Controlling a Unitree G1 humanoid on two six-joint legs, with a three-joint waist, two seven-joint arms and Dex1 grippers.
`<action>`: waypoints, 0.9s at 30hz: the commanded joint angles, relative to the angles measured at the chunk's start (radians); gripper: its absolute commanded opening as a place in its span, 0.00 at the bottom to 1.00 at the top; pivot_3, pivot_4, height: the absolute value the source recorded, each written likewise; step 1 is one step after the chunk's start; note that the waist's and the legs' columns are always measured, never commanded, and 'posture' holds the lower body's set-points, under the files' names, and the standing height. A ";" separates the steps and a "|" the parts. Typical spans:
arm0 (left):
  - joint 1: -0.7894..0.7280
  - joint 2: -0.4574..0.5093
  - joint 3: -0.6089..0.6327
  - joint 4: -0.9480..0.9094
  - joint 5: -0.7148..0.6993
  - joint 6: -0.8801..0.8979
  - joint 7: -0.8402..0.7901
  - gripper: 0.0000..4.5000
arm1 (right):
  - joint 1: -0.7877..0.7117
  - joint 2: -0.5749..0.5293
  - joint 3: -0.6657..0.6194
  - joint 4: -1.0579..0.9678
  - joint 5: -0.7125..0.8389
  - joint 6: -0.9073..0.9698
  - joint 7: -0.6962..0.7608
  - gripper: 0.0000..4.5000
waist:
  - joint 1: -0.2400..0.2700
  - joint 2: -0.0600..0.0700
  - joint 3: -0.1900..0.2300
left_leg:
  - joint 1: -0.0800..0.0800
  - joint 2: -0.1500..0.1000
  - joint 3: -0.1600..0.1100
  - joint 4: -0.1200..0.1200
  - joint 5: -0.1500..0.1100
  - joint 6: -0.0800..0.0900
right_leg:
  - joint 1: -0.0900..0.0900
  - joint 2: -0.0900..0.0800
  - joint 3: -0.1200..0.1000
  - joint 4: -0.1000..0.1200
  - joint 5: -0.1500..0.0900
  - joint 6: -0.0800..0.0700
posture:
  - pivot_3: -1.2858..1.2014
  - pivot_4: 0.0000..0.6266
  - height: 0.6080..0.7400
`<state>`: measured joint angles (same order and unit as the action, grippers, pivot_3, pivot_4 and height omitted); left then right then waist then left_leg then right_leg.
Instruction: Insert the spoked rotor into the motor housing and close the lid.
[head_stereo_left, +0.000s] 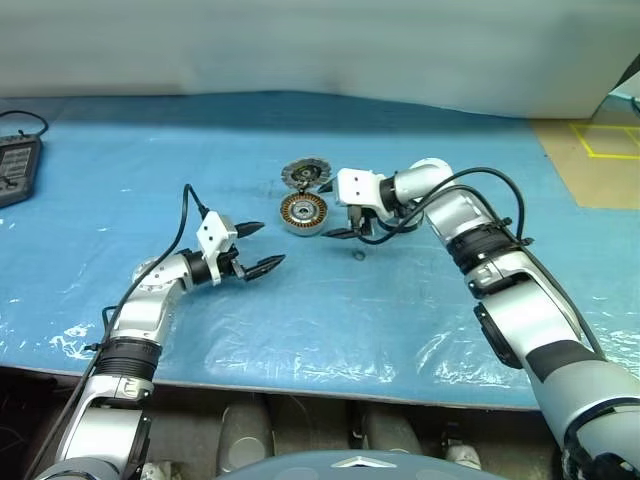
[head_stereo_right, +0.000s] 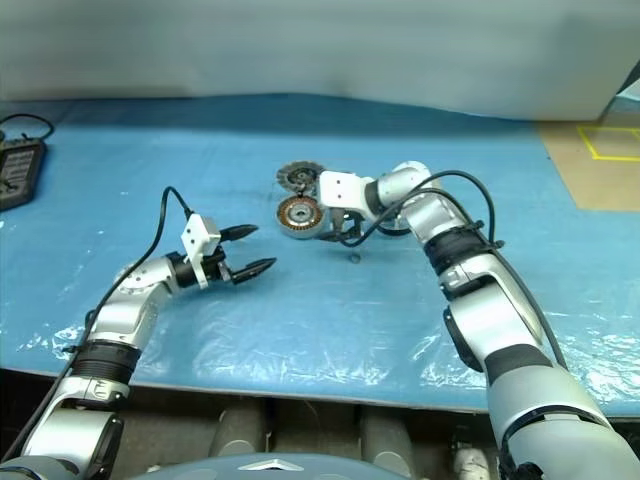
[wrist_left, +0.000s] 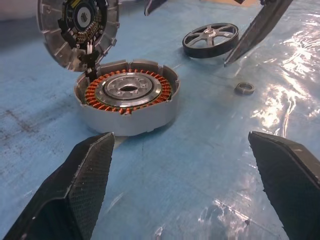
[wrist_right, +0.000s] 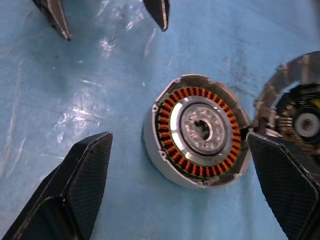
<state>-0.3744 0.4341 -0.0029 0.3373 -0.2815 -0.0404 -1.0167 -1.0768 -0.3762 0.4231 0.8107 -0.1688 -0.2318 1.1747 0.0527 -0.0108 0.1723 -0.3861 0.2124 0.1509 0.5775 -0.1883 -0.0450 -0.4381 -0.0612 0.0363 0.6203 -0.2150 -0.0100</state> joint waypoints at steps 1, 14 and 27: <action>0.008 0.013 0.018 -0.032 -0.005 -0.017 0.006 0.99 | -0.095 0.036 0.030 0.118 -0.059 -0.087 -0.005 1.00 | -0.003 0.000 0.000 | -0.001 0.000 0.000 0.000 0.000 0.000 | -0.001 0.000 0.000 0.001 0.000 0.000 | 0.52 0.24 1.00; 0.040 0.021 0.027 -0.055 -0.011 -0.016 0.027 0.99 | -0.252 0.164 0.078 0.433 -0.230 -0.221 -0.126 1.00 | -0.009 0.000 0.000 | 0.000 0.007 0.000 0.001 0.000 0.000 | -0.001 0.004 -0.004 0.004 -0.004 -0.007 | 0.52 0.24 1.00; 0.101 0.030 0.035 -0.117 -0.021 -0.002 0.063 0.99 | -0.272 0.237 0.093 0.510 -0.320 -0.205 -0.191 1.00 | -0.009 0.001 0.001 | 0.000 0.010 0.000 0.001 -0.001 -0.001 | -0.001 0.005 -0.005 0.004 -0.005 -0.008 | 0.52 0.24 1.00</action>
<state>-0.2827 0.4520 0.0076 0.2608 -0.2891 -0.0375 -0.9624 -1.3189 -0.1447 0.5165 1.3223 -0.4784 -0.4360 0.9908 0.0433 -0.0098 0.1730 -0.3864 0.2222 0.1508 0.5784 -0.1891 -0.0465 -0.4395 -0.0557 0.0312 0.6248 -0.2196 -0.0182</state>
